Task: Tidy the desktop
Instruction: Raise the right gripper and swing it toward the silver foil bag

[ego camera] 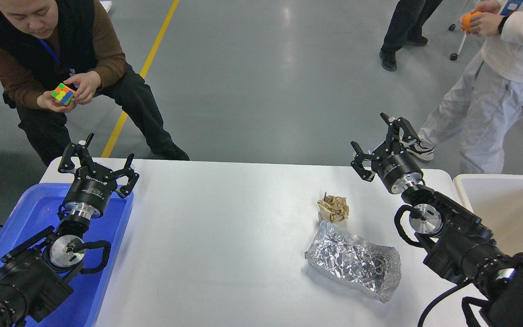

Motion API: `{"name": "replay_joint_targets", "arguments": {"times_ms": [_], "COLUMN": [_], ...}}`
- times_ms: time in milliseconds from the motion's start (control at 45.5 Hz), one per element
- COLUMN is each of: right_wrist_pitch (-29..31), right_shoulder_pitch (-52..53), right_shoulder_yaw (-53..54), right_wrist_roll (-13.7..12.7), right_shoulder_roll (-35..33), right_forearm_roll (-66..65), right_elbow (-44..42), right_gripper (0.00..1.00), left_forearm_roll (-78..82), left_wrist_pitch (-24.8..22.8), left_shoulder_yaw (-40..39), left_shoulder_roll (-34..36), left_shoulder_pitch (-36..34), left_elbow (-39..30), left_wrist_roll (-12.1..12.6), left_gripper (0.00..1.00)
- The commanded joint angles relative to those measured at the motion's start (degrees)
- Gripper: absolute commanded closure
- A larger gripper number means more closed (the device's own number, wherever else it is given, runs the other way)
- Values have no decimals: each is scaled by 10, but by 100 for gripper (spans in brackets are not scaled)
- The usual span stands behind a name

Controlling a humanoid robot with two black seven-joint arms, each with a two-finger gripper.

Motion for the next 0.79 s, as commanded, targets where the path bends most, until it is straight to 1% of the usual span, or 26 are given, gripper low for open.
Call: {"name": "replay_joint_targets", "arguments": {"times_ms": [0,373,461,549,615,681,768], "right_wrist_pitch": [1,4,1,-1,-4,-9,-30], "right_shoulder_pitch": [0,2,4,6,7,7,6], "right_shoulder_yaw": [0,0,-1,-3,-23,-38,-48], "right_wrist_roll": [0,-3,-3,-4,-5,-5,-5], "right_shoulder_roll": [0,7,0,-21,-39,-68,-104], "right_forearm_roll": [0,-16,-17,-21,-33,-34,-36], "right_elbow": [1,20,51,86,122,168,241], "right_gripper": [0,0,0,0,0,0,0], "left_forearm_roll": [0,0,0,0,0,0,0], "left_wrist_pitch": [0,0,0,0,0,0,0], "left_shoulder_yaw": [-1,0,0,0,0,0,0], "left_shoulder_roll": [0,1,1,1,1,1,1], "left_shoulder_pitch": [1,0,0,1,0,0,0], "left_elbow": [0,0,0,0,0,0,0], "left_wrist_roll": [1,0,-1,0,0,-1,0], "left_gripper": [0,0,0,0,0,0,0]}}
